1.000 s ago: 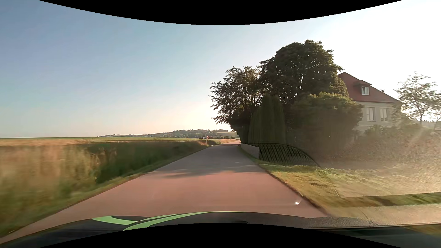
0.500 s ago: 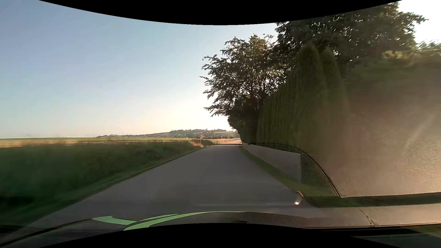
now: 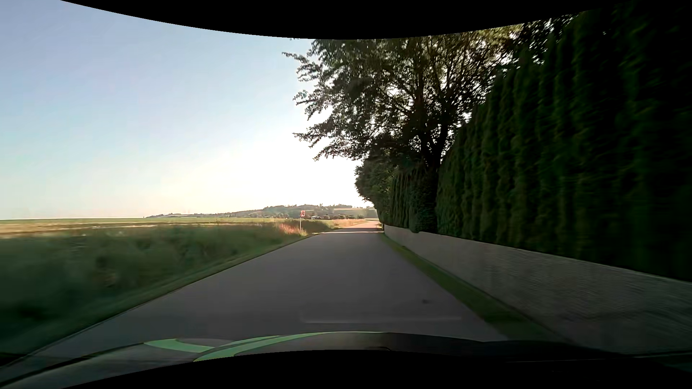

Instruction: Follow the waypoints while adhering to traffic rules and regulations

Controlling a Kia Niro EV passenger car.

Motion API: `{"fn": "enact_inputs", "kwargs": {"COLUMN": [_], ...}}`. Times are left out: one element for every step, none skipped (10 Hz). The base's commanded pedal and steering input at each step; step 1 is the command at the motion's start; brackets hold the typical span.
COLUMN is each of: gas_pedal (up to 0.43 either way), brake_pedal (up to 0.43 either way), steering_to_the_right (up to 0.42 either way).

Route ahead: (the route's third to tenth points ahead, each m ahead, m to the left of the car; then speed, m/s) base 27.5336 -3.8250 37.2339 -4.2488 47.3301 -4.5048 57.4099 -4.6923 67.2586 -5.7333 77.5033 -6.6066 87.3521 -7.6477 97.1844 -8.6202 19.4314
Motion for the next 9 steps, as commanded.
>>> {"fn": "enact_inputs", "kwargs": {"gas_pedal": [0.11,0.11,0.11,0.11,0.11,0.11,0.118,0.118,0.118], "brake_pedal": [0.0,0.0,0.0,0.0,0.0,0.0,0.0,0.0,0.0], "steering_to_the_right": [0.009,0.01,0.01,0.01,0.01,0.01,0.01,0.01,0.01]}}
